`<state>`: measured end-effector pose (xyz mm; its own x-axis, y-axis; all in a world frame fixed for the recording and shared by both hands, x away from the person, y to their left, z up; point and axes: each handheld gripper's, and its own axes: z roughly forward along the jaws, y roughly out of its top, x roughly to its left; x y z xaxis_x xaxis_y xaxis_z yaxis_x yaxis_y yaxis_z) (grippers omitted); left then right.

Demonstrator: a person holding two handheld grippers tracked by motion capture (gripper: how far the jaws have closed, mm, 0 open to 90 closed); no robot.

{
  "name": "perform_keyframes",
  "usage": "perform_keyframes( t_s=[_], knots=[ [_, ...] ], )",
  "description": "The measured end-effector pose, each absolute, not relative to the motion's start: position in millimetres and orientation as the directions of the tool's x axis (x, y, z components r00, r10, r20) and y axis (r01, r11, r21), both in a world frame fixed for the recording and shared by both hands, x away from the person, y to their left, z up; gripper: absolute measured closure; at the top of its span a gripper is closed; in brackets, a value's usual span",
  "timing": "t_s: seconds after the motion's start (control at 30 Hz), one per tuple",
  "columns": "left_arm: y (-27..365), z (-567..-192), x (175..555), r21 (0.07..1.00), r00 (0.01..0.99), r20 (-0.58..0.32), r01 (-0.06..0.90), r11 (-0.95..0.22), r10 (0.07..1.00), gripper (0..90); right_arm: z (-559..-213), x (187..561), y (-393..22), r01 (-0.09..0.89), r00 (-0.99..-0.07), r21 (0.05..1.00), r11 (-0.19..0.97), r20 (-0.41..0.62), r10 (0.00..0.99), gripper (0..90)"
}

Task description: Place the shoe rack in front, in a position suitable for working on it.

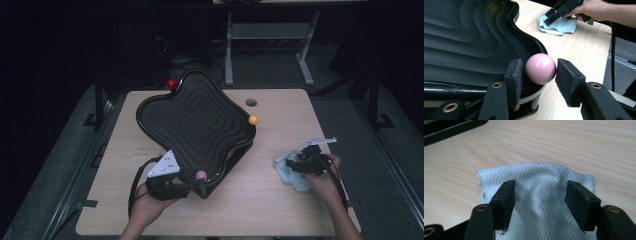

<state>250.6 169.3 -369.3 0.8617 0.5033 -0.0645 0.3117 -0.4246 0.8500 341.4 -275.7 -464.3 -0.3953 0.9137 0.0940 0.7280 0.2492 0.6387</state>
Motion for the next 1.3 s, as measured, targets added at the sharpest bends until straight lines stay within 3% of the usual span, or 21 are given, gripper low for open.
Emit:
perform_keyframes(
  t_s=[0.23,0.3,0.33,0.37,0.53,0.8,1.03,1.13,1.3],
  knots=[
    [167,-370,250,0.845,0.864,-0.054,0.306,-0.439,0.5,55.9,-466,338,-268,0.711,-0.394,0.641,0.289,0.024,0.919,45.1],
    [166,-370,249,0.844,0.865,-0.051,0.304,-0.441,0.5,56.2,-466,336,-267,0.708,-0.397,0.644,0.29,0.024,0.918,57.7],
    [166,-370,249,0.844,0.865,-0.051,0.304,-0.441,0.5,56.4,-466,336,-267,0.708,-0.397,0.644,0.29,0.024,0.918,57.7],
    [166,-370,249,0.844,0.865,-0.053,0.306,-0.441,0.499,56.4,-465,335,-267,0.712,-0.394,0.641,0.287,0.026,0.919,68.4],
    [168,-369,248,0.842,0.865,-0.048,0.304,-0.445,0.5,58.7,-463,336,-271,0.729,-0.392,0.632,0.264,0.069,0.917,80.8],
    [170,-367,248,0.843,0.866,-0.054,0.306,-0.442,0.497,61.8,-449,334,-260,0.708,-0.448,0.648,0.282,0.104,0.888,82.3],
    [171,-367,247,0.844,0.866,-0.056,0.307,-0.439,0.498,63.6,-416,332,-224,0.621,-0.555,0.708,0.336,0.094,0.827,82.4],
    [172,-366,246,0.847,0.868,-0.055,0.302,-0.437,0.493,70.8,-392,331,-195,0.56,-0.617,0.74,0.372,0.073,0.784,82.3],
    [169,-368,248,0.846,0.868,-0.059,0.306,-0.437,0.493,65.4,-367,335,-157,0.475,-0.685,0.772,0.423,0.023,0.728,82.2]
  ],
)
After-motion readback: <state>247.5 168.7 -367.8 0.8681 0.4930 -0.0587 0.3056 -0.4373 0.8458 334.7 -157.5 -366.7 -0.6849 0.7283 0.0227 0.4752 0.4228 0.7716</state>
